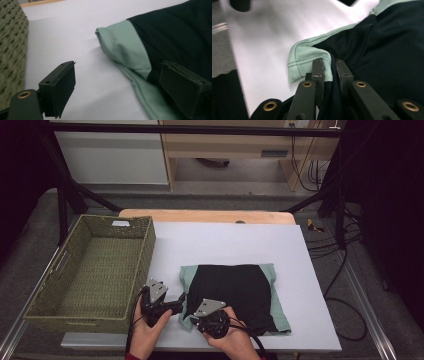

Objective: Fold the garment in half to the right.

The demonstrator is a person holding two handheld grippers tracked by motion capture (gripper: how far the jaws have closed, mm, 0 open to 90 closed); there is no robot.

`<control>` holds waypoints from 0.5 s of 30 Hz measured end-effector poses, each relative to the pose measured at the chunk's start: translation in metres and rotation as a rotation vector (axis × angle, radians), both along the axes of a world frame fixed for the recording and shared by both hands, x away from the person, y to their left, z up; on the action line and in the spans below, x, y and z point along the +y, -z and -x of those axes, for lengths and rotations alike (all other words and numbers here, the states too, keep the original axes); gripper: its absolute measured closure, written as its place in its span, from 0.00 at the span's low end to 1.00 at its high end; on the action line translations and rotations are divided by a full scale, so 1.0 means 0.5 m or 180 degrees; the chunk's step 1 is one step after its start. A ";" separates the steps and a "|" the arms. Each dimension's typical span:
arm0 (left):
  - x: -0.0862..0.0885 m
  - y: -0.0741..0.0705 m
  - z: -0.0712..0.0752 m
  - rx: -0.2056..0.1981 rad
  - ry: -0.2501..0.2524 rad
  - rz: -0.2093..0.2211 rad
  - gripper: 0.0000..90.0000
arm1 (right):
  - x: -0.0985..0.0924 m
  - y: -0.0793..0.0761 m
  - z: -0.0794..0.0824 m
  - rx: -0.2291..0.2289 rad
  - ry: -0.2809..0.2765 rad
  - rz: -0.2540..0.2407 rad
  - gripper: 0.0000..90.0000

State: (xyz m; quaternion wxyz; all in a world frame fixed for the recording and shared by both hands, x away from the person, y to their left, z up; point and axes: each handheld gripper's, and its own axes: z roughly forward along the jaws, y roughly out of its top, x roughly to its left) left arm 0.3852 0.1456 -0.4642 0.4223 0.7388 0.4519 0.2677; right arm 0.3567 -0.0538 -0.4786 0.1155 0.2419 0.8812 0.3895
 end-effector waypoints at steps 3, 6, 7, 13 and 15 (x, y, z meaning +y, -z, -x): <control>-0.011 -0.007 -0.011 0.0005 0.0013 -0.0012 0.15 | -0.002 0.002 0.002 -0.0007 -0.0002 -0.0009 0.89; -0.018 -0.021 -0.026 0.0033 -0.0005 0.0018 0.16 | 0.001 0.004 0.004 -0.0065 -0.0011 0.0019 0.89; -0.022 -0.027 -0.035 0.0019 -0.0013 0.0026 0.16 | 0.002 0.004 0.005 -0.0073 -0.0002 0.0024 0.89; -0.030 -0.053 -0.083 0.0011 0.0047 -0.0015 0.17 | 0.000 0.007 0.007 -0.0091 0.0018 -0.0006 0.89; -0.030 -0.056 -0.094 -0.0006 0.0061 0.0004 0.17 | -0.001 0.009 0.006 -0.0087 0.0017 -0.0036 0.89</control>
